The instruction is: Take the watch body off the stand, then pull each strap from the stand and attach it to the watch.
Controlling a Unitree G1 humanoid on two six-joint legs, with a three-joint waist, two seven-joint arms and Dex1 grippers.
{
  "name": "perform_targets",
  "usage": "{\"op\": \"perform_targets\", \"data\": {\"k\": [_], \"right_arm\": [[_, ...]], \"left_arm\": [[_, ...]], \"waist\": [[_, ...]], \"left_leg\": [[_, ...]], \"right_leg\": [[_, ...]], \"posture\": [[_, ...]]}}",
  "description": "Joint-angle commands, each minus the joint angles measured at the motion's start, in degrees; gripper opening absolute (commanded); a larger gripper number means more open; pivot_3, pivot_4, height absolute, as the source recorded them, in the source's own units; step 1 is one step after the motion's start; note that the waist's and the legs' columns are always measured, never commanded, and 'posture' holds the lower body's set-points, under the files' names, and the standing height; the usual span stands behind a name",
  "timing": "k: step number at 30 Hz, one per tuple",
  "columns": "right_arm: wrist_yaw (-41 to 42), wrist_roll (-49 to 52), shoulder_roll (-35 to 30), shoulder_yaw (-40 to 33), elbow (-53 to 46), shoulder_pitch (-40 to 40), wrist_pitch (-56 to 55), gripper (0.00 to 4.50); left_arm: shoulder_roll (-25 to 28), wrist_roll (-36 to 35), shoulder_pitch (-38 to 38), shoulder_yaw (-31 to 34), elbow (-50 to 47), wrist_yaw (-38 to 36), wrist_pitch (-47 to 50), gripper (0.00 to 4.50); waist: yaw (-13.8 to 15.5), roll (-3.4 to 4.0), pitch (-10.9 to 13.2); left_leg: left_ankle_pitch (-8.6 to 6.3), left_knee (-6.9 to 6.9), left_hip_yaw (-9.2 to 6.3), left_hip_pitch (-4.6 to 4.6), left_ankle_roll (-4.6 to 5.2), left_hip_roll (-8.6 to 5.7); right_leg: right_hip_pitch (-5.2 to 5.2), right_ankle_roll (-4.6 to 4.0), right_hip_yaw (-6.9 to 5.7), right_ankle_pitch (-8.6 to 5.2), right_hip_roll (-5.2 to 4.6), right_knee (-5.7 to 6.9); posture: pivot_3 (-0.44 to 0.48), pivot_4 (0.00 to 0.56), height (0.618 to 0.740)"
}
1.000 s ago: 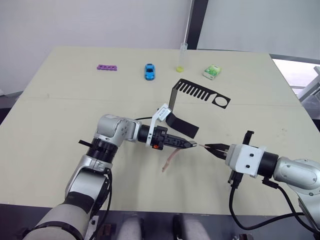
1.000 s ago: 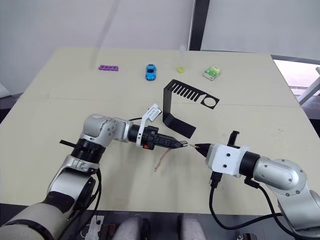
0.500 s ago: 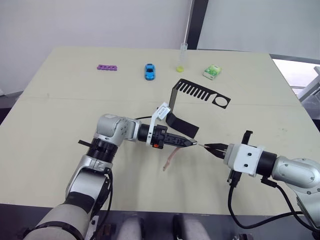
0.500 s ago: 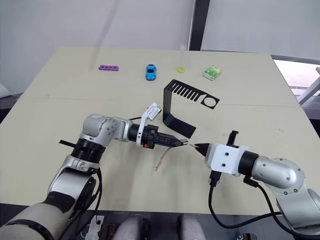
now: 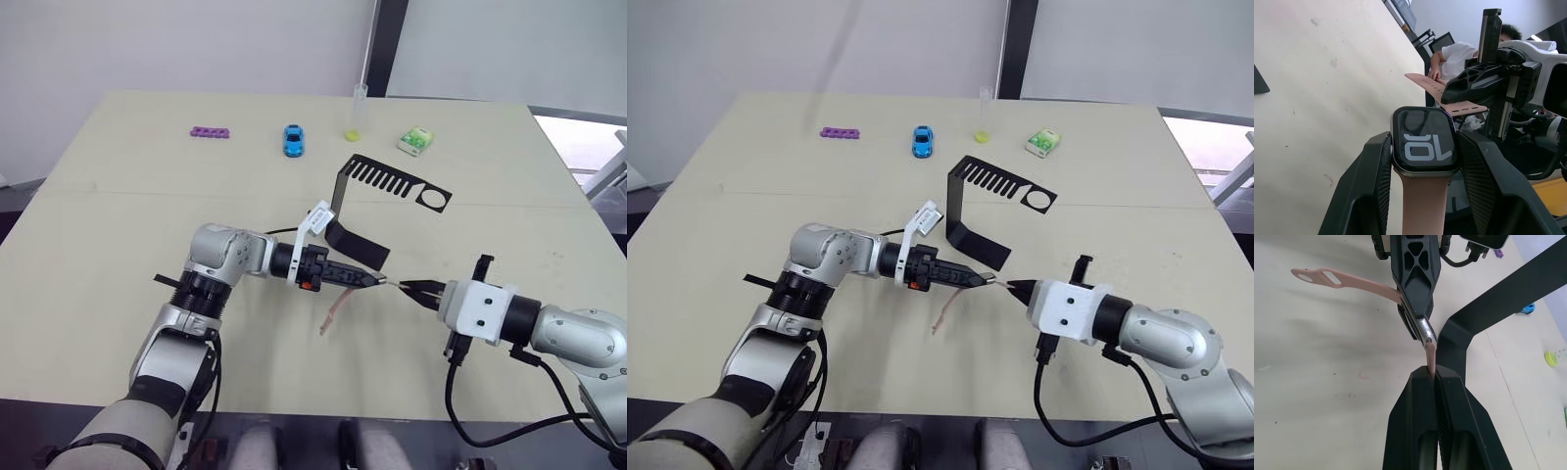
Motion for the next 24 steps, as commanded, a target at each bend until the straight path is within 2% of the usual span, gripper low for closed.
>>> {"op": "perform_targets", "data": {"k": [1,24], "right_arm": [[-0.35,0.46,0.0,-1.47,-2.26,-0.6,0.13,0.0],[-0.8,-0.07,0.43,-0.79,-2.51,-1.54,1.18,0.0]], "left_arm": [[-0.53,-1.47,-1.18,1.29,-0.48,-0.13,-0.58,1.58],[-1.23,-1.65,-0.93,1.56,-0.97,0.31,-0.25,1.58]], "waist": [[-0.02,0.0,0.0],[-0.01,0.0,0.0]], "left_leg": [[0.0,0.0,0.0,0.0,0.0,0.0],[0.0,0.01,0.0,0.0,0.0,0.0]], "right_leg": [[0.0,0.0,0.0,0.0,0.0,0.0],[0.0,0.0,0.0,0.0,0.0,0.01]], "posture": [[0.0,0.15,0.74],[0.0,0.15,0.74]]}}
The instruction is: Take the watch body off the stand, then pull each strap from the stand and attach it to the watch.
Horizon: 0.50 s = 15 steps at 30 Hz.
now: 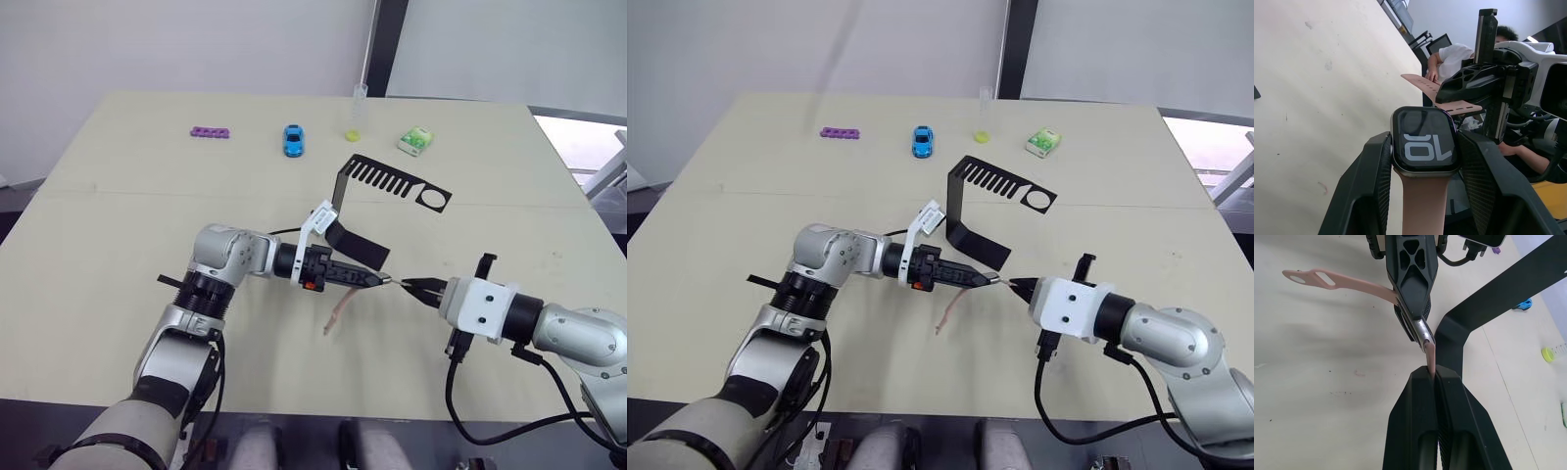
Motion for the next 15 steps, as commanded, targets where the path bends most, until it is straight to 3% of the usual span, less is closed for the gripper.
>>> {"op": "perform_targets", "data": {"k": [1,15], "right_arm": [[-0.79,0.26,0.39,-0.9,-2.5,-0.68,0.07,0.0],[-1.39,-1.6,0.56,0.24,-2.65,-1.71,-0.05,0.0]], "left_arm": [[-0.15,-1.57,-0.88,1.08,-1.01,-0.23,-0.31,1.58],[-1.07,-3.1,-0.67,2.33,-1.91,1.2,1.16,1.58]], "waist": [[0.0,0.0,0.0],[0.0,0.0,0.0]], "left_leg": [[0.0,0.0,0.0,0.0,0.0,0.0],[0.0,0.01,0.0,0.0,0.0,0.0]], "right_leg": [[0.0,0.0,0.0,0.0,0.0,0.0],[0.0,0.0,0.0,0.0,0.0,0.02]], "posture": [[0.0,0.15,0.74],[0.0,0.15,0.74]]}}
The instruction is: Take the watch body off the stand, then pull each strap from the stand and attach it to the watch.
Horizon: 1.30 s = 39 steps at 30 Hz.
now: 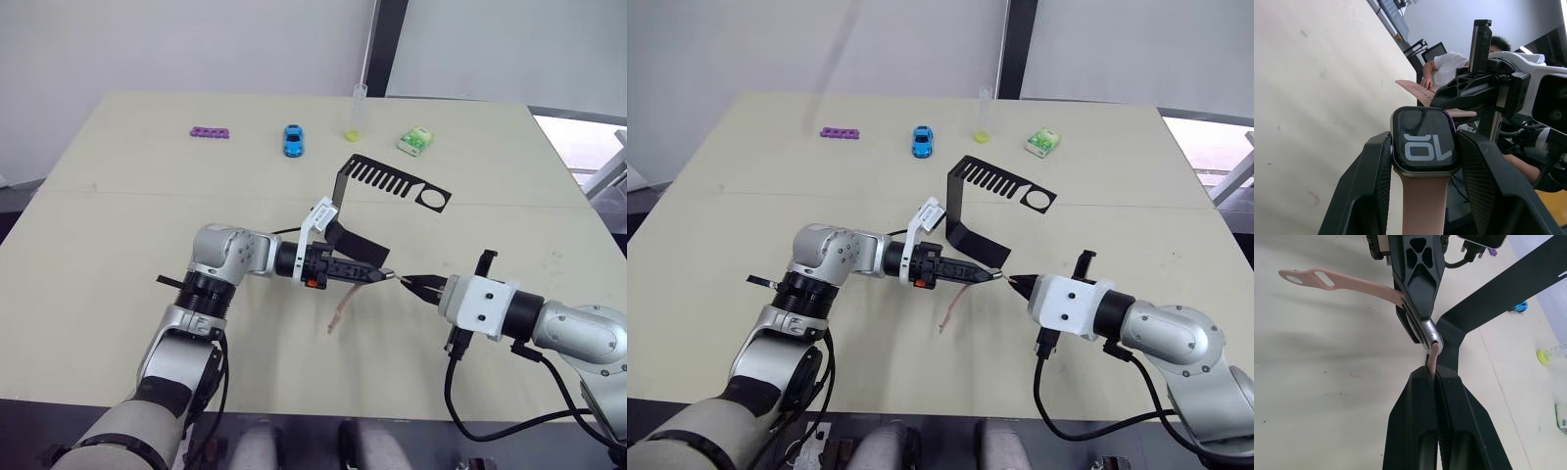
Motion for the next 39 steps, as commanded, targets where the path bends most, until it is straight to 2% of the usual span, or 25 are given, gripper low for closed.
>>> {"op": "perform_targets", "data": {"k": [1,39], "right_arm": [[-1.29,-0.49,0.53,-0.37,-2.64,-0.77,0.02,0.0],[-0.88,-3.82,1.58,2.7,-2.17,-4.49,3.76,0.0]], "left_arm": [[-0.21,-1.55,-0.51,0.1,-2.03,-0.51,-0.4,1.58],[-2.81,-2.18,-1.68,0.83,-2.13,1.11,-0.03,1.58]], "waist": [[0.02,0.0,0.0],[0.0,0.0,0.0]], "left_leg": [[0.0,0.0,0.0,0.0,0.0,0.0],[0.0,0.01,0.0,0.0,0.0,0.0]], "right_leg": [[0.0,0.0,0.0,0.0,0.0,0.0],[0.0,0.0,0.0,0.0,0.0,0.0]], "posture": [[0.0,0.15,0.74],[0.0,0.15,0.74]]}}
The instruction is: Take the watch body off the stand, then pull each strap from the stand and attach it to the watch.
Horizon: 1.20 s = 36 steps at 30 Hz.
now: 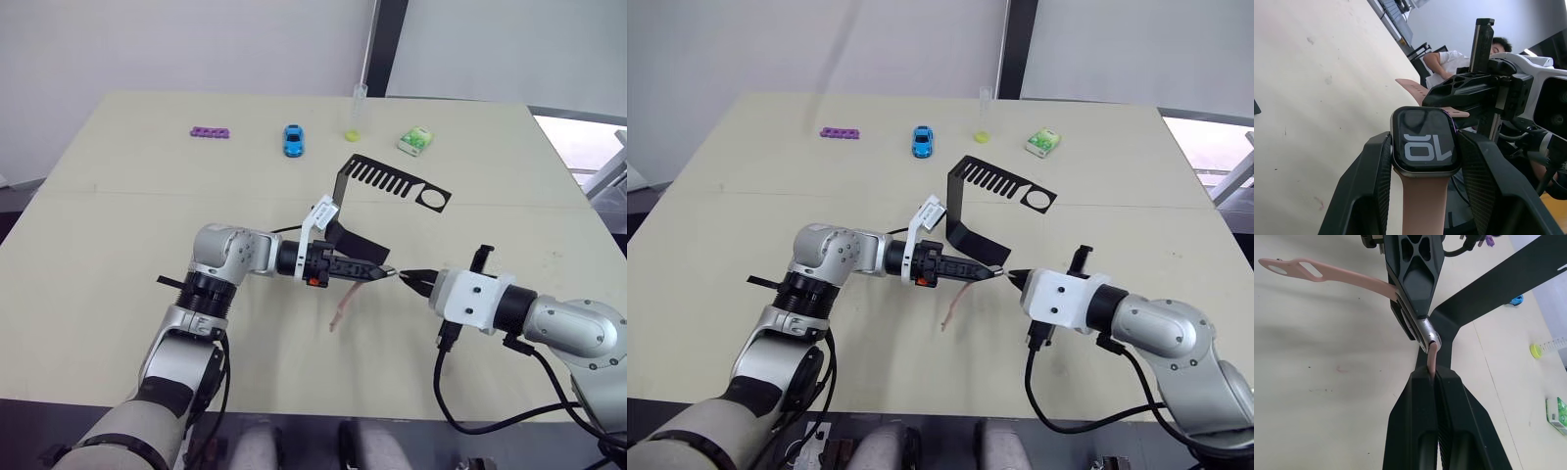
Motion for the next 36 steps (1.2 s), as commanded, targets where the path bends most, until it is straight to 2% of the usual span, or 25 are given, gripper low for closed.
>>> {"op": "perform_targets", "data": {"k": [1,36], "right_arm": [[-0.9,0.19,0.62,0.18,-1.71,-1.29,-0.18,0.0],[-1.04,-0.62,1.55,0.83,-2.03,-3.27,3.09,0.0]], "left_arm": [[-1.62,-2.21,-1.7,0.03,-1.97,-0.38,0.41,1.58],[-3.29,-2.58,-2.5,0.06,-2.45,0.04,0.41,1.58]], "waist": [[0.01,0.0,0.0],[0.01,0.0,0.0]], "left_leg": [[0.0,0.0,0.0,0.0,0.0,0.0],[0.0,0.0,0.0,0.0,0.0,0.0]], "right_leg": [[0.0,0.0,0.0,0.0,0.0,0.0],[0.0,0.0,0.0,0.0,0.0,0.0]], "posture": [[0.0,0.15,0.74],[0.0,0.15,0.74]]}}
